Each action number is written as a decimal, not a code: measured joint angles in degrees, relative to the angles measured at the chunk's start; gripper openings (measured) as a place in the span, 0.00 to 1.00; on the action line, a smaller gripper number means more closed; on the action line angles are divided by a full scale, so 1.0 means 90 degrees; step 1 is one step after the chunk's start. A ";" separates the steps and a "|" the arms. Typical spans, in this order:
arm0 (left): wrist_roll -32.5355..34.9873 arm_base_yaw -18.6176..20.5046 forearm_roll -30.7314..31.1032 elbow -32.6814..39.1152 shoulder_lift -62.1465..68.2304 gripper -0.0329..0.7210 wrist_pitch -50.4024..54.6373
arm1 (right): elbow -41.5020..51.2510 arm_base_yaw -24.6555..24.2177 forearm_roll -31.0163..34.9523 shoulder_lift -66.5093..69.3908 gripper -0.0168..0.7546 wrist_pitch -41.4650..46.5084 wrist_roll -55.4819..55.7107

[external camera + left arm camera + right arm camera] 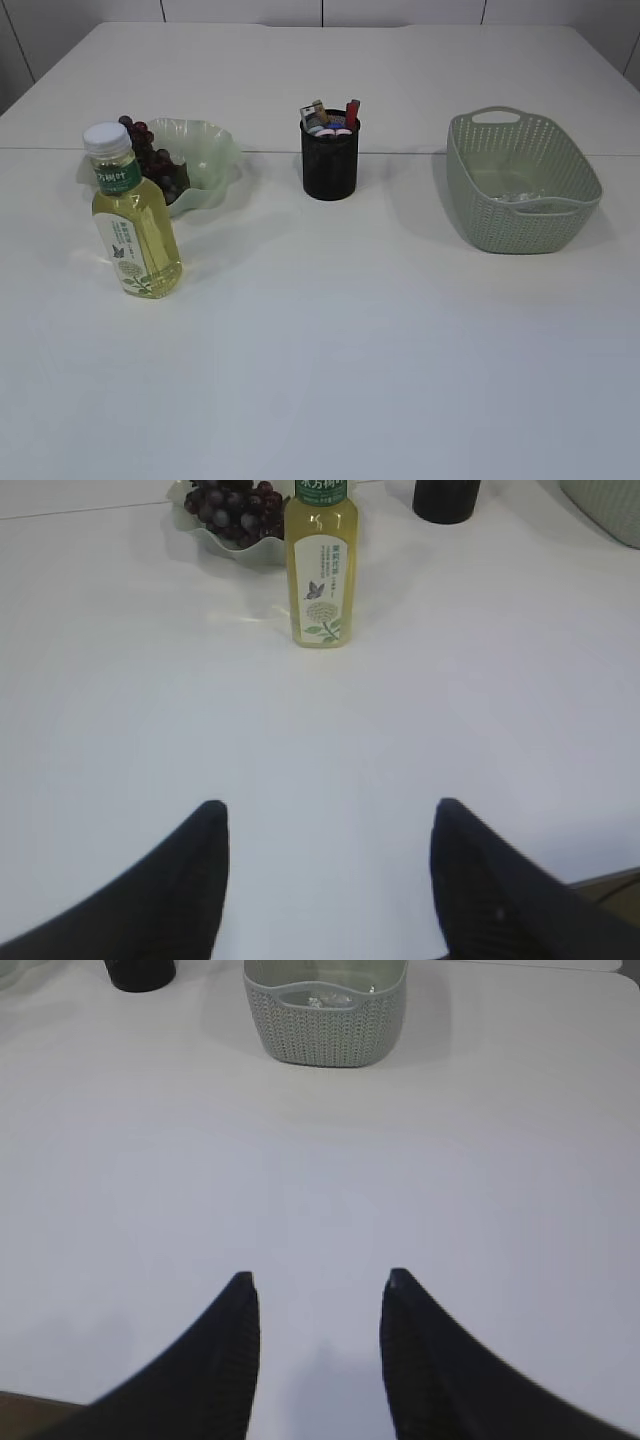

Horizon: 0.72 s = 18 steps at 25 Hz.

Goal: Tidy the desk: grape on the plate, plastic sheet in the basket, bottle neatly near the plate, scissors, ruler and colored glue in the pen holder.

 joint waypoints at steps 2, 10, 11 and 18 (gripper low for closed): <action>0.0000 0.0000 0.0083 0.0000 0.0000 0.66 0.0000 | 0.0000 0.0000 -0.0015 0.0000 0.45 0.0000 -0.0015; 0.0000 0.0000 0.0321 0.0000 0.0000 0.65 0.0000 | 0.0000 0.0000 -0.0045 0.0000 0.45 -0.0015 -0.0015; 0.0000 0.0000 0.0321 0.0000 0.0000 0.65 0.0000 | 0.0000 0.0000 -0.0044 0.0000 0.45 -0.0015 -0.0015; 0.0002 0.0000 0.0334 0.0000 0.0000 0.65 0.0000 | 0.0000 -0.0527 -0.0044 0.0000 0.45 -0.0015 -0.0015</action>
